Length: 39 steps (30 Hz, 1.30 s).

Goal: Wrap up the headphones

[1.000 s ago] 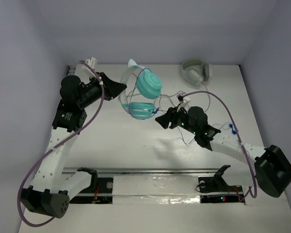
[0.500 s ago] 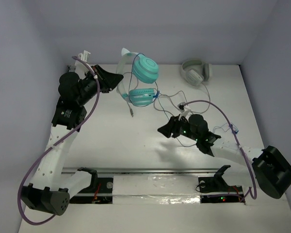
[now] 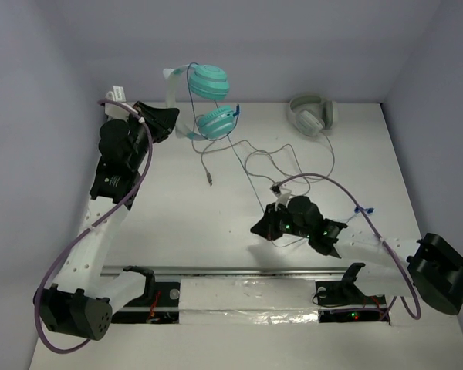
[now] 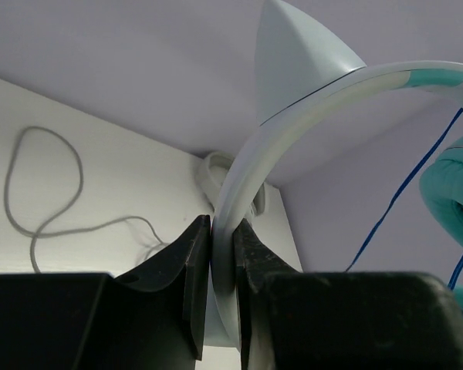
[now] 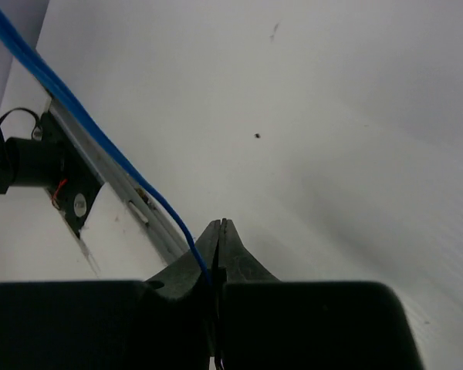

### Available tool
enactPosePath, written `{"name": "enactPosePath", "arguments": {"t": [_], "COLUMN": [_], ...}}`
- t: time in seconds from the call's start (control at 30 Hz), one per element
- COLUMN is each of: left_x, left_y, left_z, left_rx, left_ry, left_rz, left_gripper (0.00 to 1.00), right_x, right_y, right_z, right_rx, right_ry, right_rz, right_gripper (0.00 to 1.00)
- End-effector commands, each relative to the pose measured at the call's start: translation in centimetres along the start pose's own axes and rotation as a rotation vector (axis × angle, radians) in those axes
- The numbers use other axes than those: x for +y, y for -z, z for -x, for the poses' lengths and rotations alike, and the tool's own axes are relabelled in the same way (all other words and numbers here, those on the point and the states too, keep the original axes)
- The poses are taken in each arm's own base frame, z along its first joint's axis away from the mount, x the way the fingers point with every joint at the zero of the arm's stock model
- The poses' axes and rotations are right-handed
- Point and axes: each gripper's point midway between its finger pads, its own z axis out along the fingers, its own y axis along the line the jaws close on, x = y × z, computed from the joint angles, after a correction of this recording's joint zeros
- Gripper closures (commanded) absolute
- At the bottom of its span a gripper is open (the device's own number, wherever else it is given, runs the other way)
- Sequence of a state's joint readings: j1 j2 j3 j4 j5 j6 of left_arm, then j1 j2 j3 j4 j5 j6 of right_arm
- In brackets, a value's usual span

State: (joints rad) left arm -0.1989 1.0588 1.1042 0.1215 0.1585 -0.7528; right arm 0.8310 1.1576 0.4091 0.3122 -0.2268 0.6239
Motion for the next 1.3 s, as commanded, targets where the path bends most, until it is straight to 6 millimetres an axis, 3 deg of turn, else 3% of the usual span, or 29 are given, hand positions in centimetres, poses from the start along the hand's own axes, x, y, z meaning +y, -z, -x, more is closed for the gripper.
{"name": "enactPosePath", "arguments": {"t": [0.0, 0.07, 0.1, 0.2, 0.3, 0.33, 0.37, 0.43, 0.47, 0.53, 0.6, 0.63, 0.83, 0.9, 0.97, 1.1, 1.2, 1.27], "left_x": [-0.4, 1.3, 3.1, 6.0, 8.9, 9.4, 10.1, 11.6, 11.9, 13.7, 15.3, 15.6, 16.5, 15.9, 15.9, 14.8, 13.3, 13.5], "left_y": [0.1, -0.3, -0.4, -0.6, -0.7, -0.7, -0.6, -0.2, 0.0, 0.8, 1.5, 1.8, 3.2, 3.7, 3.7, 3.2, 2.6, 2.4], "left_z": [3.9, 3.5, 3.5, 2.8, 2.0, 1.5, 1.2, 0.1, -0.3, -1.7, -3.5, -3.9, -10.8, -13.4, -14.7, -17.7, -20.1, -21.5], "left_rx": [-0.209, -0.221, -0.244, -0.265, -0.260, -0.252, -0.246, -0.221, -0.206, -0.179, -0.132, -0.120, 0.087, 0.157, 0.185, 0.303, 0.400, 0.460], "left_ry": [0.061, 0.065, 0.048, 0.023, -0.012, -0.038, -0.052, -0.092, -0.124, -0.156, -0.178, -0.184, -0.280, -0.312, -0.335, -0.377, -0.435, -0.462], "left_rz": [-0.007, 0.050, 0.120, 0.217, 0.325, 0.344, 0.369, 0.443, 0.463, 0.523, 0.558, 0.566, 0.563, 0.538, 0.541, 0.491, 0.436, 0.435], "left_gripper": [1.00, 1.00, 1.00, 1.00, 1.00, 1.00, 1.00, 1.00, 1.00, 1.00, 1.00, 1.00, 1.00, 1.00, 1.00, 1.00, 1.00, 1.00], "right_x": [3.3, 3.6, 5.8, 7.3, 9.7, 10.2, 12.0, 12.3, 13.9, 14.2, 16.0, 15.5, 16.4, 16.9, 18.3, 19.2, 18.9, 18.3], "right_y": [-0.7, -1.1, -1.2, -1.1, -0.5, 0.1, 0.4, 1.3, 1.9, 3.4, 4.8, 5.4, 7.8, 8.2, 8.5, 7.6, 6.5, 5.6], "right_z": [1.0, 0.0, 0.2, -1.5, -0.9, -1.7, -0.6, -0.3, 1.1, 2.8, 5.3, 5.9, 11.7, 12.7, 13.7, 14.2, 14.8, 15.7], "right_rx": [0.011, 0.063, 0.073, 0.151, 0.169, 0.201, 0.185, 0.200, 0.172, 0.150, 0.095, 0.093, -0.051, -0.079, -0.100, -0.084, -0.091, -0.103], "right_ry": [0.064, 0.093, 0.123, 0.174, 0.231, 0.257, 0.276, 0.308, 0.323, 0.340, 0.365, 0.384, 0.466, 0.482, 0.487, 0.524, 0.545, 0.529], "right_rz": [0.000, -0.047, -0.017, -0.048, -0.067, -0.080, -0.054, -0.093, -0.073, -0.101, -0.080, -0.121, -0.217, -0.216, -0.179, -0.172, -0.199, -0.205], "right_gripper": [1.00, 1.00, 1.00, 1.00, 1.00, 1.00, 1.00, 1.00, 1.00, 1.00, 1.00, 1.00, 1.00, 1.00, 1.00, 1.00, 1.00, 1.00]}}
